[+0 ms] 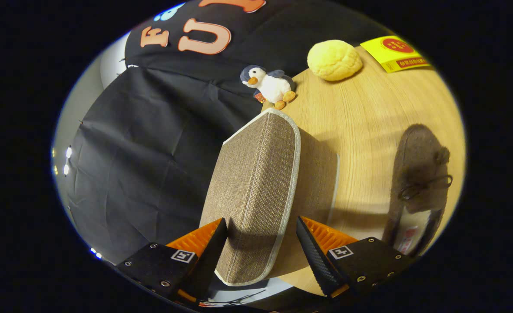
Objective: Open the storage box then place both shoes into the box .Put the left shoe in first, then the right shoe, with the right side of both shoes facing outward in a uniform manner.
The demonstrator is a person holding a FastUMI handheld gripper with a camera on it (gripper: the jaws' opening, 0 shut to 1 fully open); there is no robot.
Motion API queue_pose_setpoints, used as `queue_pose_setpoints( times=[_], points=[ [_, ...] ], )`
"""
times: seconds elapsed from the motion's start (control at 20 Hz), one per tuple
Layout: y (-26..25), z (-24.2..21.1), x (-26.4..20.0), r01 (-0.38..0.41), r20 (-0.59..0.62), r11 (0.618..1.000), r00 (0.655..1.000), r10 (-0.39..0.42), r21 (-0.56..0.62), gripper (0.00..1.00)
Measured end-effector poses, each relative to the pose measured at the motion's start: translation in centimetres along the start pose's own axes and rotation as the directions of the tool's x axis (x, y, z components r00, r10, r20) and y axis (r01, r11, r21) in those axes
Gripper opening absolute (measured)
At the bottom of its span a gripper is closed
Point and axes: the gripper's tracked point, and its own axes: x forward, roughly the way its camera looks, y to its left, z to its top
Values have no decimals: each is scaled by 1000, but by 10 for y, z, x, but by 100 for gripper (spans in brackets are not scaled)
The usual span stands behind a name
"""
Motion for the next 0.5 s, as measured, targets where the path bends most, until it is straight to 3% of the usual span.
queue_pose_setpoints(
  times=[0.35,0.5],
  points=[
    [5,-2,1,-59,8,998,998,59,27,95],
    [6,0,-7,-74,13,997,997,74,26,90]
  ],
)
